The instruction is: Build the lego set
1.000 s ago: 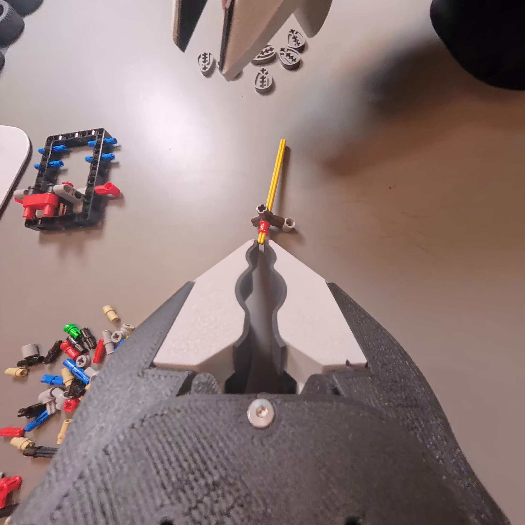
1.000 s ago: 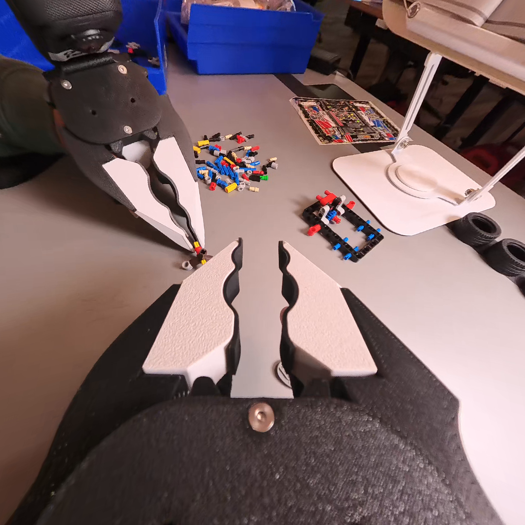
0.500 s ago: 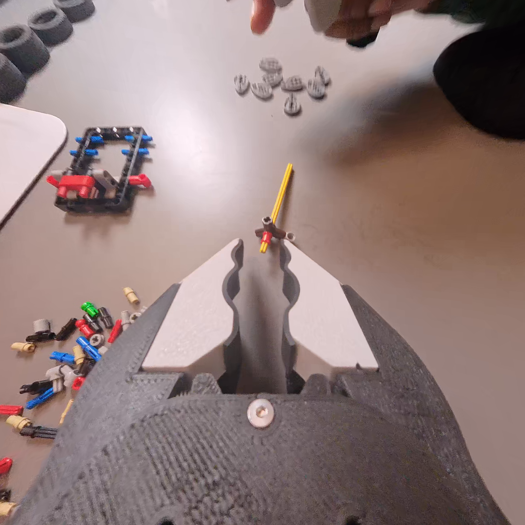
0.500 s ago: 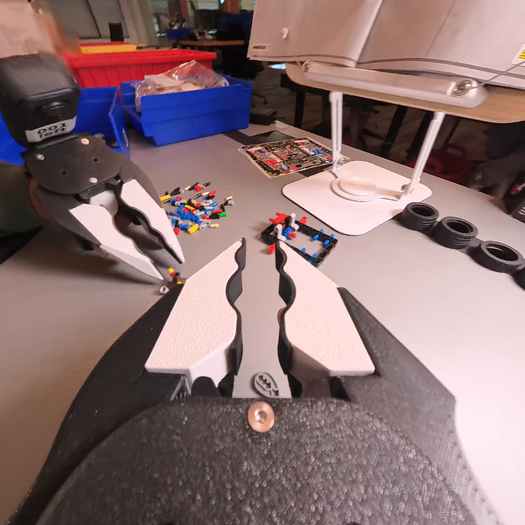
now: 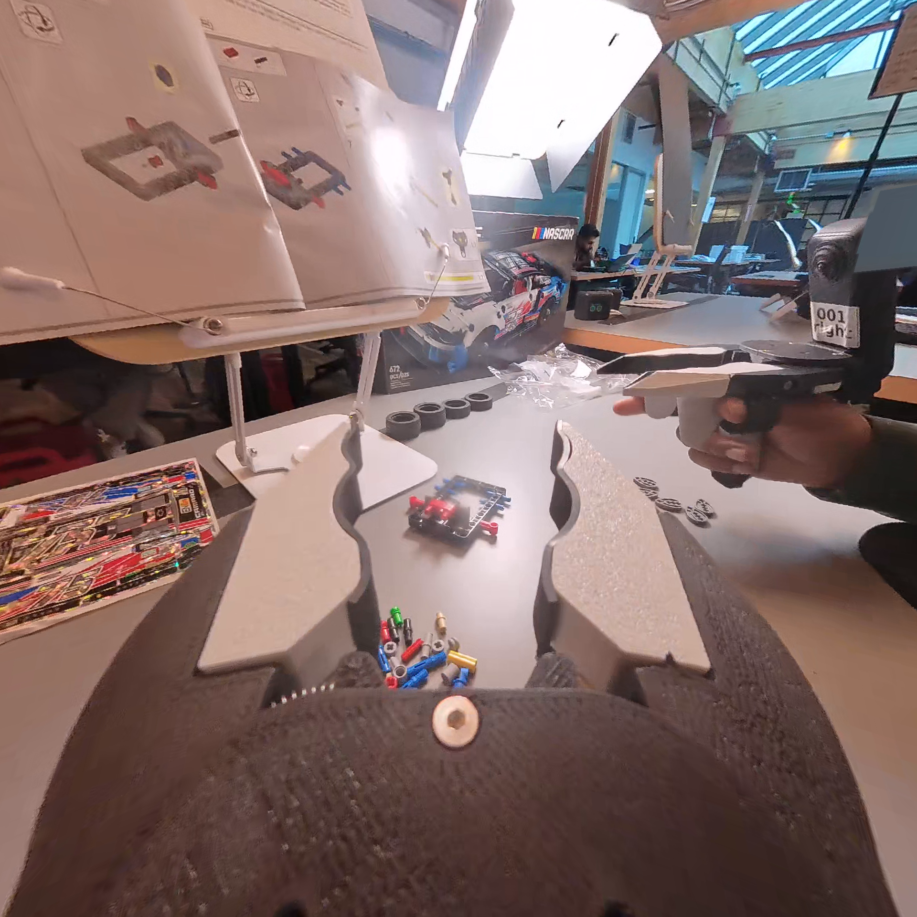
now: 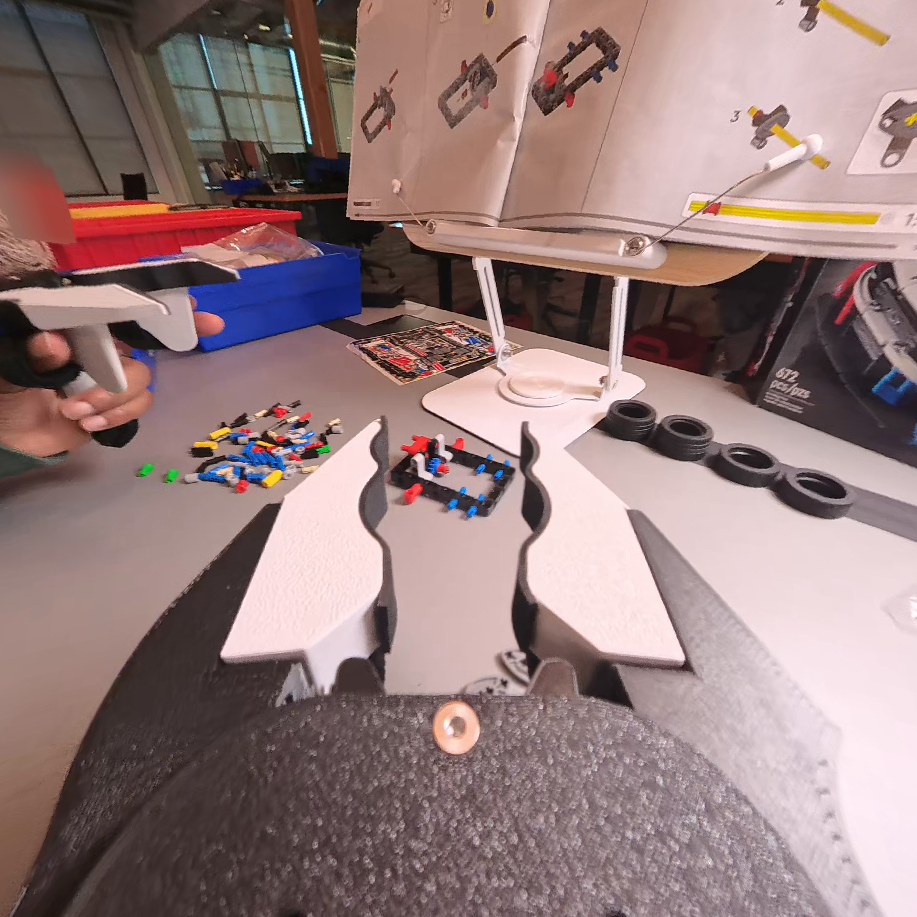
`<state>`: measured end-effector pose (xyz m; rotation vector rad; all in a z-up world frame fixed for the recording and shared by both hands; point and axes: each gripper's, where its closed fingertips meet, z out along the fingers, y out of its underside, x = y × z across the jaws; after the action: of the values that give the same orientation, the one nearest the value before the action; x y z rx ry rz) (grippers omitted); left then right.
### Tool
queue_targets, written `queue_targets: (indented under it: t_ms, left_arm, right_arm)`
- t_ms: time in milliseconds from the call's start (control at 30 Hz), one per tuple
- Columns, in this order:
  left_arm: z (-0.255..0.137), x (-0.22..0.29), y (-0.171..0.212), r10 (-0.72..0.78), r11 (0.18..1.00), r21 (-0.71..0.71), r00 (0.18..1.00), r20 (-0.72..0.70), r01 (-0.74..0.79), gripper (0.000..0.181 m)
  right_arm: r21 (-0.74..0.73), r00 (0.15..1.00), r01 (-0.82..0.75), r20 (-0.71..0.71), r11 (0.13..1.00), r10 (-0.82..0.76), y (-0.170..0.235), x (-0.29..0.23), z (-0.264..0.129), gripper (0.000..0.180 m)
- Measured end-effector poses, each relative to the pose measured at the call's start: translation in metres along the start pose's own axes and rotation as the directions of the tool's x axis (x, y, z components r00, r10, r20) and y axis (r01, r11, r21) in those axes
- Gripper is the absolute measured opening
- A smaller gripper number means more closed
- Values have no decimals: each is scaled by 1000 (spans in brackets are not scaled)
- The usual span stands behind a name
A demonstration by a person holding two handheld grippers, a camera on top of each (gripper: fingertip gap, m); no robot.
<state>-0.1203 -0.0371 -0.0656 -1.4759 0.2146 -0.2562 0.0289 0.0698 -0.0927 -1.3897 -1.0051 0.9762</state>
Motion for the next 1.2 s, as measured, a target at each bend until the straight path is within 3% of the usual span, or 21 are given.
queue_targets:
  t_ms: [100, 267, 467, 767, 1200]
  left_arm:
    - [-1, -1, 2, 7, 1000, -8, 1000, 10, -7, 51]
    - [-2, 2, 0, 20, 1000, -9, 1000, 15, -20, 28]
    - [-1, 3, 5, 18, 1000, -22, 1000, 20, -18, 28]
    - [1, 1, 16, 59, 997, -59, 998, 31, -57, 27]
    - [5, -7, 35, -23, 995, -98, 1000, 20, 25, 26]
  right_arm:
    - [19, 996, 62, -70, 998, -61, -10, 19, 6, 57]
    - [99, 985, 49, -169, 994, -32, -48, 57, 15, 21]
    - [129, 910, 180, -399, 975, -115, -94, 132, 37, 11]
    - [126, 876, 127, -479, 984, -52, -101, 202, 101, 2]
    - [131, 873, 144, -484, 981, -64, -99, 221, 106, 2]
